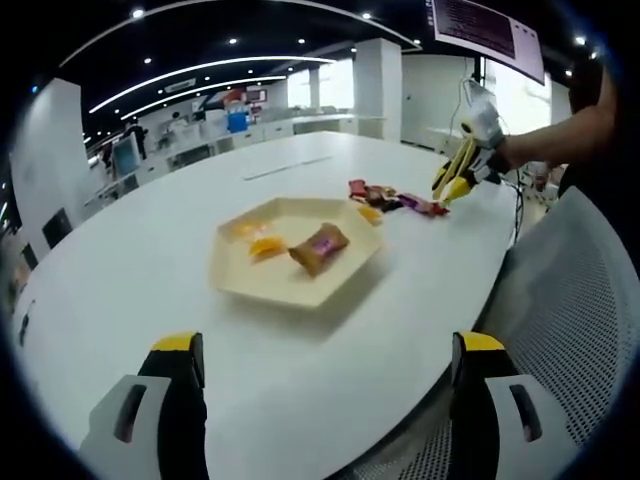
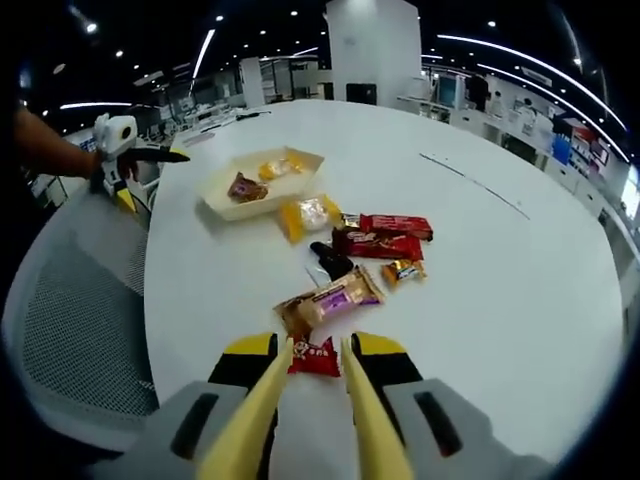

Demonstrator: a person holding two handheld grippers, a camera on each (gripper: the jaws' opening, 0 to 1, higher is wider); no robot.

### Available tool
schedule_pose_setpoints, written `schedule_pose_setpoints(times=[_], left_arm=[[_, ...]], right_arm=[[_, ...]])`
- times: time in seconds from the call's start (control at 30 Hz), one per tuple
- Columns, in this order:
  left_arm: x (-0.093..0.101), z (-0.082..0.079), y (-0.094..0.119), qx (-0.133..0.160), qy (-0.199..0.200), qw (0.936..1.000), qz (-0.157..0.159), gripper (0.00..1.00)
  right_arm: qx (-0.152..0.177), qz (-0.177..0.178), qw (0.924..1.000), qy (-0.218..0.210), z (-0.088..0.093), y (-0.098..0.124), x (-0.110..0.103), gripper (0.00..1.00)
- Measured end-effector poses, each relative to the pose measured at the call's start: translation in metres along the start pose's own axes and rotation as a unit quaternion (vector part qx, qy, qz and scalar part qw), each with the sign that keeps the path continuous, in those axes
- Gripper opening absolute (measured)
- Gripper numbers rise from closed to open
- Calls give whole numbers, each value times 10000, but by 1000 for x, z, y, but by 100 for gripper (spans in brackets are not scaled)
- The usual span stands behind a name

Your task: Place the target food into the container with the food tongs after gripping and lifting it, then release it inside without dropping or visibly crushing the food.

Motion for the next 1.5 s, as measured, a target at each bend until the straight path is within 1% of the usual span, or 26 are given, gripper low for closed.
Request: schedule_pose_setpoints(times=[0.17,0.27,0.43,0.67,0.77,0.83,0.9,1.13,1.5], left_arm=[[1,0,0,-10,-5,10000,5,99],[1,0,0,-20,-8,10000,15,99],[1,0,-1,-36,-7,10000,27,99],[2,1,-1,-50,-17,10000,34,99],[2,1,-1,-70,-20,10000,39,99],[2,1,-1,-63,-21,10000,34,99],[1,1,-2,-61,-14,10000,30,99],[2,1,-1,-63,-19,10000,39,99],[3,0,0,-15,-9,10000,62,99]], right_arm=[[-58,8,10000,-48,4,-3,-2,27],[-111,-14,9999,-19,6,-5,-5,24],[-129,-117,9997,-196,5,-4,-7,23],[-144,-124,9993,-334,4,0,-4,20],[-99,-83,9993,-352,3,4,-1,20],[-40,-82,9990,-442,2,7,1,20],[-50,-36,9991,-431,2,9,4,20],[18,118,9989,-444,-5,18,14,20],[49,251,9990,-377,-23,32,21,20]])
Point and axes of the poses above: the point that each gripper's makers call its tool centre point, and the gripper's own axes: y roughly backward along the fingers, x roughly to its right, z roughly out of its underside, the point moved 4 cm from there along y, roughly backward along the fingers, and after that the axes turned 12 degrees about -x, right-handed, at the moved point
